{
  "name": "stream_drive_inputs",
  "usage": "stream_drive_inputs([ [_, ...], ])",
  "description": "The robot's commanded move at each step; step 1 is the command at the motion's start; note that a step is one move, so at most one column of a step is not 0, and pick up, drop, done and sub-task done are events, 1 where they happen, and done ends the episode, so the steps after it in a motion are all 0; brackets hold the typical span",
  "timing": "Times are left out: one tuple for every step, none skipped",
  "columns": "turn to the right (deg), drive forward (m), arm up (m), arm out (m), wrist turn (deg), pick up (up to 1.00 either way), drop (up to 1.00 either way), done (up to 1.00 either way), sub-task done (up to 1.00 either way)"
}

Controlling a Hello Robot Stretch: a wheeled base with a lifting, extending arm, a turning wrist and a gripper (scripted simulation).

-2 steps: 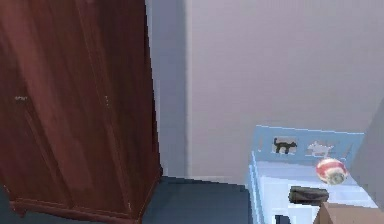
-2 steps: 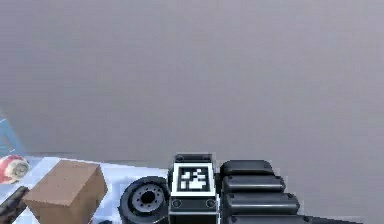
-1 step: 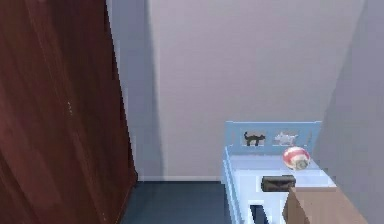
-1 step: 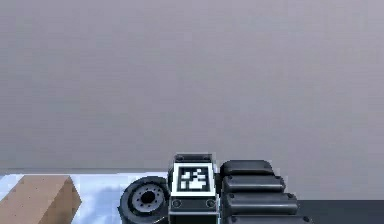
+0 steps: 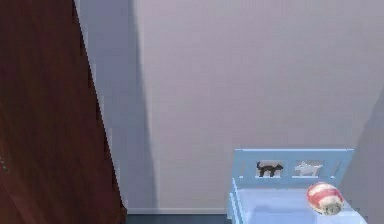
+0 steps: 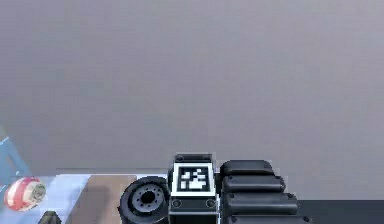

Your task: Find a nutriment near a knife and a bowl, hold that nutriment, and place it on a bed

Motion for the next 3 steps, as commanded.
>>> stream_drive_inputs([
  [45.0, 0.0, 0.0, 0.0, 0.0, 0.0, 0.0, 0.0, 0.0],
  [45.0, 0.0, 0.0, 0.0, 0.0, 0.0, 0.0, 0.0, 0.0],
  [45.0, 0.0, 0.0, 0.0, 0.0, 0.0, 0.0, 0.0, 0.0],
])
